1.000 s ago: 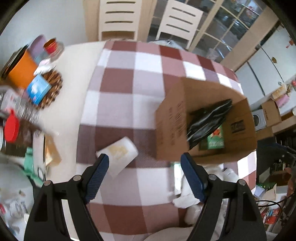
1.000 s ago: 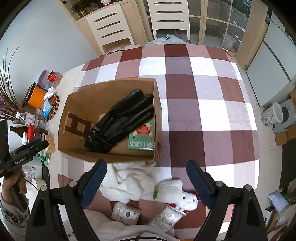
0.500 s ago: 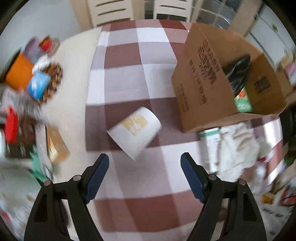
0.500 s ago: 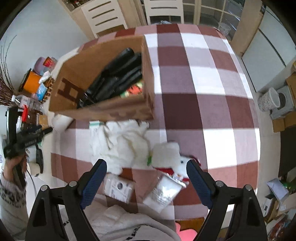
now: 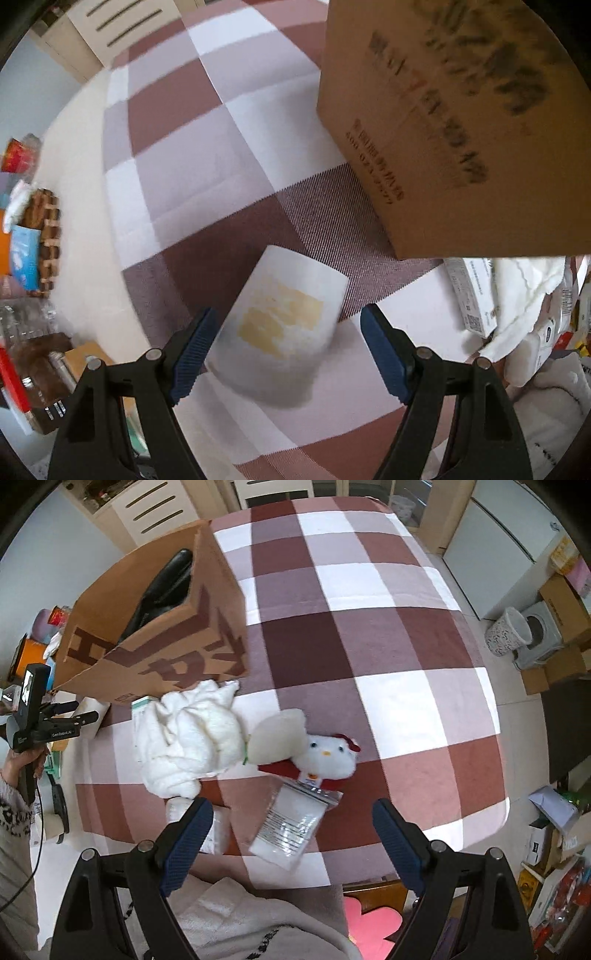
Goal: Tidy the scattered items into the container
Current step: 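Grasp white paper cup with left tool while right tool grasps white plush toy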
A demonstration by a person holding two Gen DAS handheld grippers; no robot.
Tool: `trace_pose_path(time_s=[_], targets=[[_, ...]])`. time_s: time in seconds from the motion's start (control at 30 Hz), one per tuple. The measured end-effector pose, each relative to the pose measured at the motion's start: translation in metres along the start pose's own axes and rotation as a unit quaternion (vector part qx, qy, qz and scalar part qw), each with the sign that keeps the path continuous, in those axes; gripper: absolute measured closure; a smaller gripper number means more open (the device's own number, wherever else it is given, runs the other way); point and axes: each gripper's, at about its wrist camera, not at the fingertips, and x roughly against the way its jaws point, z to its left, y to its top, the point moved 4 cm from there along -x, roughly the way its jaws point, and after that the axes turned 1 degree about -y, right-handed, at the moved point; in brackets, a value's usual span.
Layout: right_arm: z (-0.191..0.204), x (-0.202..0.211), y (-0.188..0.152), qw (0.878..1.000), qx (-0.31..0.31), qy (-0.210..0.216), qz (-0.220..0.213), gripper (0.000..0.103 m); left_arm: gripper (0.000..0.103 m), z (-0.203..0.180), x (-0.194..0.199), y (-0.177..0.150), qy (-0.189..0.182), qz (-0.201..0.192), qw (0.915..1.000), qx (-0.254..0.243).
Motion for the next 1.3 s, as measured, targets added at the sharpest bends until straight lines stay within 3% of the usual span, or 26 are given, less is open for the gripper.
trace_pose_path(time_s=[0.27, 0.53, 0.63, 0.77, 0.87, 1.0, 1.2, 1.3], targets=[[-0.007, -0.030, 0.021, 0.999, 0.029, -0.020, 0.001, 0.013, 0.022, -0.008, -0.020, 0.001, -0.045, 0.011, 0.9989, 0.009], [0.004, -0.091, 0.053, 0.995, -0.024, 0.081, 0.045, 0.013, 0.024, -0.035, -0.028, -0.018, -0.098, 0.007, 0.9946, 0.033], [0.006, -0.108, 0.057, 0.995, -0.041, 0.068, 0.054, 0.013, 0.024, -0.037, -0.026, -0.025, -0.103, -0.005, 0.9927, 0.062], [0.004, -0.126, 0.051, 0.994, -0.069, 0.049, 0.069, 0.013, 0.024, -0.026, -0.023, -0.032, -0.144, -0.030, 0.9781, 0.147], [0.005, -0.133, 0.047, 0.994, -0.071, 0.039, 0.066, 0.013, 0.024, -0.013, -0.022, -0.034, -0.174, -0.041, 0.9616, 0.208], [0.011, -0.139, 0.046, 0.996, -0.062, 0.030, 0.063, 0.013, 0.024, -0.010, -0.020, -0.027, -0.188, -0.048, 0.9544, 0.227], [0.022, -0.147, 0.036, 0.997, -0.046, 0.026, 0.064, 0.047, 0.026, -0.014, -0.019, -0.018, -0.153, -0.048, 0.9638, 0.213], [0.023, -0.145, 0.033, 0.997, -0.049, 0.027, 0.057, 0.056, 0.041, -0.015, -0.017, -0.017, -0.120, -0.050, 0.9699, 0.205]])
